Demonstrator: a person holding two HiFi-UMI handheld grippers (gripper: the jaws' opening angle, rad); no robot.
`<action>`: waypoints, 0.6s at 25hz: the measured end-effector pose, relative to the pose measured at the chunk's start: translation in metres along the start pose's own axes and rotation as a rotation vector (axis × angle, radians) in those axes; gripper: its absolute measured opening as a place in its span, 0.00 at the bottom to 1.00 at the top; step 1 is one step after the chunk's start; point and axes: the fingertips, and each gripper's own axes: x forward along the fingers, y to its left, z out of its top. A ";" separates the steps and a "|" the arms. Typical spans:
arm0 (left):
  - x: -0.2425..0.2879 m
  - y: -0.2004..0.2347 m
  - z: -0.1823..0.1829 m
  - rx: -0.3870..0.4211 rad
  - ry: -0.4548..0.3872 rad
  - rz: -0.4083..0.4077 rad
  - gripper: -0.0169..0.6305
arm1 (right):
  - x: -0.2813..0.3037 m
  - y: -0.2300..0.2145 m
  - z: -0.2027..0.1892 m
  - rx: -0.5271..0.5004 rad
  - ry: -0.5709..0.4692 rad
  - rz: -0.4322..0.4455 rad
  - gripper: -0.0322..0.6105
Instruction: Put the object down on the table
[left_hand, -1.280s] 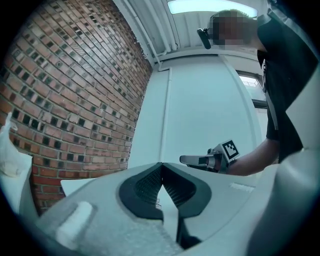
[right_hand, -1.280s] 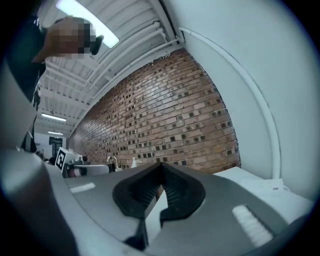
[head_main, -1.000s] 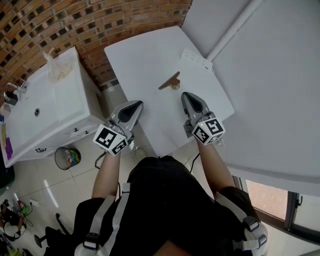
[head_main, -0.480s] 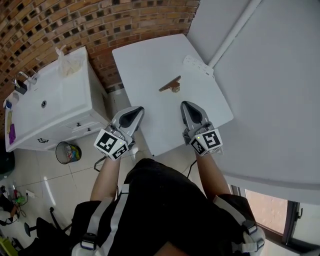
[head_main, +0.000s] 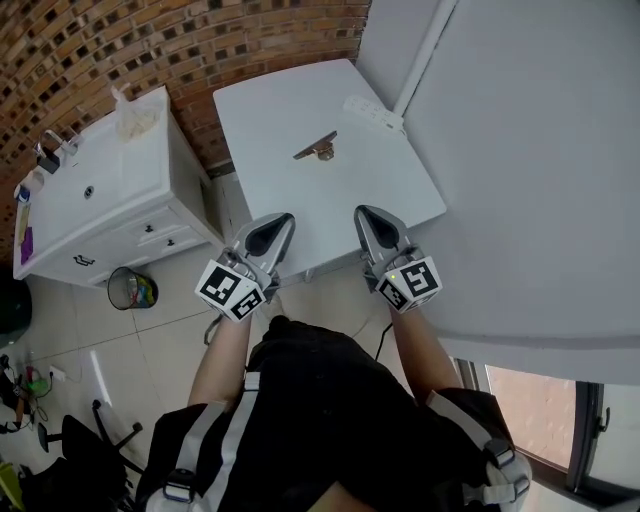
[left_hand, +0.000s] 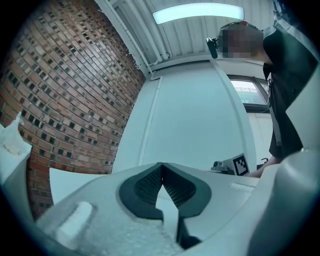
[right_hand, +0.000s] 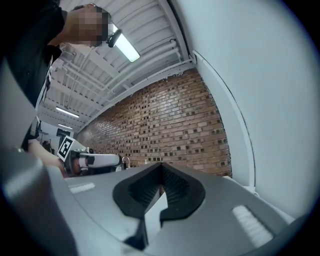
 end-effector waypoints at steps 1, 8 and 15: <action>-0.003 -0.012 0.000 0.014 0.008 0.003 0.02 | -0.009 0.002 0.003 -0.001 -0.003 0.007 0.05; -0.035 -0.075 0.000 0.043 0.017 0.062 0.02 | -0.066 0.029 0.012 0.002 -0.017 0.039 0.05; -0.064 -0.117 -0.011 0.063 0.058 0.081 0.02 | -0.110 0.057 0.003 0.037 -0.027 0.062 0.05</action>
